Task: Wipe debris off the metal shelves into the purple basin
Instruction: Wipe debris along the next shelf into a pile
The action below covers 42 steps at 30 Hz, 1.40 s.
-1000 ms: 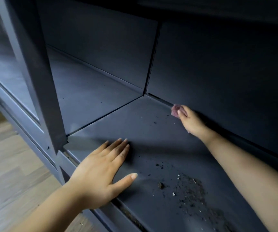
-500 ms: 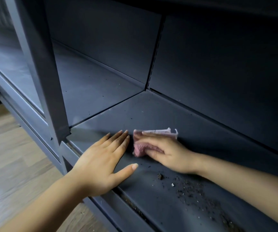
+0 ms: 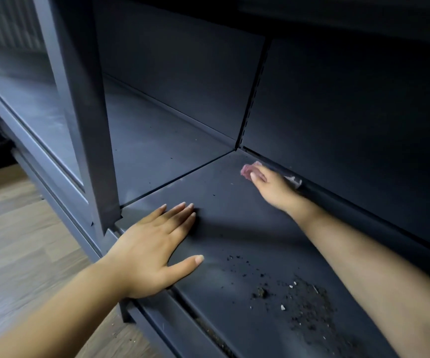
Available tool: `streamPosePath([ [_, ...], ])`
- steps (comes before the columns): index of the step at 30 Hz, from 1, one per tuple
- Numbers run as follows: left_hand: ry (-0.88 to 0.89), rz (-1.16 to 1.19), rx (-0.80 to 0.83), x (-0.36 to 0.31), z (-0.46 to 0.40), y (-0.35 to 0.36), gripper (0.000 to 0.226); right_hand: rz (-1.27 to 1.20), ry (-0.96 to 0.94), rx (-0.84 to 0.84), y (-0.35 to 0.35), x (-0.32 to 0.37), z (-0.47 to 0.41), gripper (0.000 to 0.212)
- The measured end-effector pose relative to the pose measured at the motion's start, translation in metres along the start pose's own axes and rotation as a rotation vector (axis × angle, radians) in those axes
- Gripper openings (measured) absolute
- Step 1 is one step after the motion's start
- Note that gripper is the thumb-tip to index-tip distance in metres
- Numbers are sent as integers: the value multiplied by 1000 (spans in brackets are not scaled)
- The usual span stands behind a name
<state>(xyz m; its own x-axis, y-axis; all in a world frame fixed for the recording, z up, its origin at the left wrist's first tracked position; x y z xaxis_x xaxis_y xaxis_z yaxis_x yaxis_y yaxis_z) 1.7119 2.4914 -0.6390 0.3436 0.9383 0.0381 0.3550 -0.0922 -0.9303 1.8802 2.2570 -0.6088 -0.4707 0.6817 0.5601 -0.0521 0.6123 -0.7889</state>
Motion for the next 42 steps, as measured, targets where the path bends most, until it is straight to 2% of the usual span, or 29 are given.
streamPosePath([
  [4, 2, 15, -5, 2, 0, 0, 78, -118, -181, 193, 19, 54, 29, 28],
  [7, 6, 33, 2, 1, -1, 0, 79, -40, -426, 292, 33, 73, 70, 33],
  [9, 11, 54, 4, 2, -1, 1, 79, -48, -446, 322, 35, 80, 85, 40],
  [11, 11, 53, 9, 2, -1, 0, 79, -224, -411, 351, 30, 88, 88, 33],
  [14, 8, 37, 2, 1, 0, 0, 78, -225, -374, 231, 16, 81, 66, 22],
  [17, 15, 33, -15, 2, 0, 0, 77, -144, -204, 11, 5, 36, 21, 36],
  [19, 17, 29, -15, 2, 0, 1, 77, -102, -57, -118, -2, 9, -6, 36],
  [23, 21, 31, -14, 2, 0, 3, 78, -245, 99, -193, -1, -19, -44, 29],
  [29, 39, 22, -70, 3, 1, 4, 78, -202, 102, -79, 27, -23, -89, 28],
  [32, 32, 13, -60, 2, 0, 3, 78, -94, 92, 39, 37, -11, -100, 22],
  [38, 0, 2, -83, 3, 0, 3, 83, -198, -140, 223, 38, 57, -24, 36],
  [42, -20, -11, -94, 2, 1, 2, 84, -161, -368, 382, 29, 74, 60, 33],
])
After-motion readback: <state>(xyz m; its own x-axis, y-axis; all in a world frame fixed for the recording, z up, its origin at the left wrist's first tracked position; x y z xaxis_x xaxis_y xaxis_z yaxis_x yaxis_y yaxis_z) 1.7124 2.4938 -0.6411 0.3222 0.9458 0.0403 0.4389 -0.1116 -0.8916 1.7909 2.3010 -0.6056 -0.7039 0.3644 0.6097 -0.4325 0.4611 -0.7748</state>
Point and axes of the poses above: each hand's wrist, its own z-axis away from the middle knuckle, its own y-axis out of the palm, x = y × z, the point moved 2 cm from there along -z, towards the middle knuckle, and after that the axes turned 8 degrees about -y, right-handed, at the moved point
